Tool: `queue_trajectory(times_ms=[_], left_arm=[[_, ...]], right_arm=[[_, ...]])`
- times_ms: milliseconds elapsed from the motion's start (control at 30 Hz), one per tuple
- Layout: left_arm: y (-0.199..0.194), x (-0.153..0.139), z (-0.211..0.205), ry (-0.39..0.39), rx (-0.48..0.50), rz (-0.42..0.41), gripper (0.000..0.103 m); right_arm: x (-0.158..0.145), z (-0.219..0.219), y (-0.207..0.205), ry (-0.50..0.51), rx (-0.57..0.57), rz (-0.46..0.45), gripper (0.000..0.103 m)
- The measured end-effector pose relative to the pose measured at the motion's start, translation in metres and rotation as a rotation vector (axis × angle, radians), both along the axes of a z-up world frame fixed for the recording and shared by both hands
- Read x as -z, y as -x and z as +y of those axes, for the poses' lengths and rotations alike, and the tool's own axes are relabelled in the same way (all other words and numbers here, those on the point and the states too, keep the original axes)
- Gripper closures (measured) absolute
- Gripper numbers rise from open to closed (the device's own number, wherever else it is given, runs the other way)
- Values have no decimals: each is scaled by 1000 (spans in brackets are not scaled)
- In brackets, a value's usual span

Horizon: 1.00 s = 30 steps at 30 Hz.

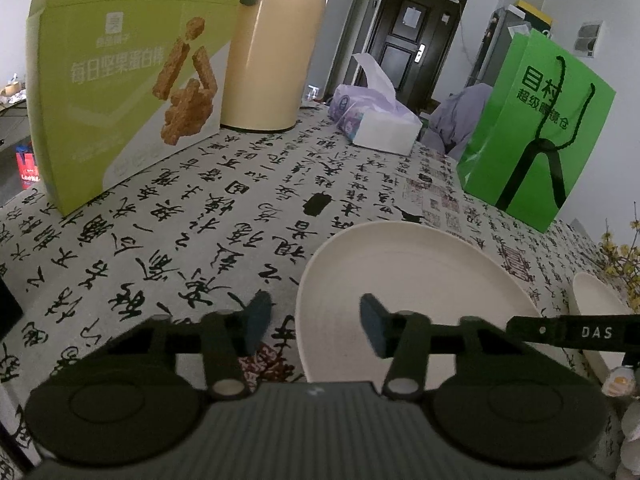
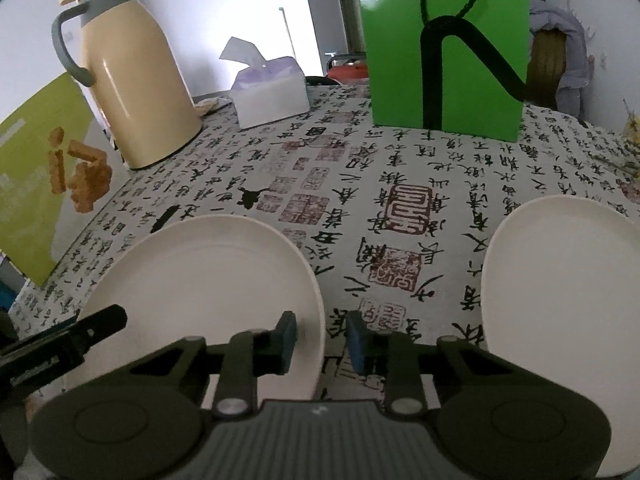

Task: Organize plates and bowls
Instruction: 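Close the left gripper on the plate rim while the right gripper closes beside it, then lift the cream plate off the table with both grippers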

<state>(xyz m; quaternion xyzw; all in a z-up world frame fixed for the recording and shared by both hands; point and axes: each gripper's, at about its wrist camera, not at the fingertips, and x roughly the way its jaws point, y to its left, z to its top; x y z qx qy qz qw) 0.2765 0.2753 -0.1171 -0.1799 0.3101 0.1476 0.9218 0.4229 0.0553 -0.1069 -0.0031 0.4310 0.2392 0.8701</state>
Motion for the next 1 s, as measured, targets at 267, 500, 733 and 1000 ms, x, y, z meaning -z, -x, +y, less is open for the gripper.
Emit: queue_trajectory(times_ms=[267,500,733,1000], left_arm=[[-1,2,4,12,-8,0,81],[-2,1,-2,-2,7,2,81],[-2,1,-3,-11,8,3,84],[-1,-1,-3,-22,20,7,84]], right_arm=[[0,4,4,3,-19,-22,88],[0,3,5,4,-27,-37,88],[0,3,7,3,-25,-41,88],[-1,3,9,14,-30,-50,88]])
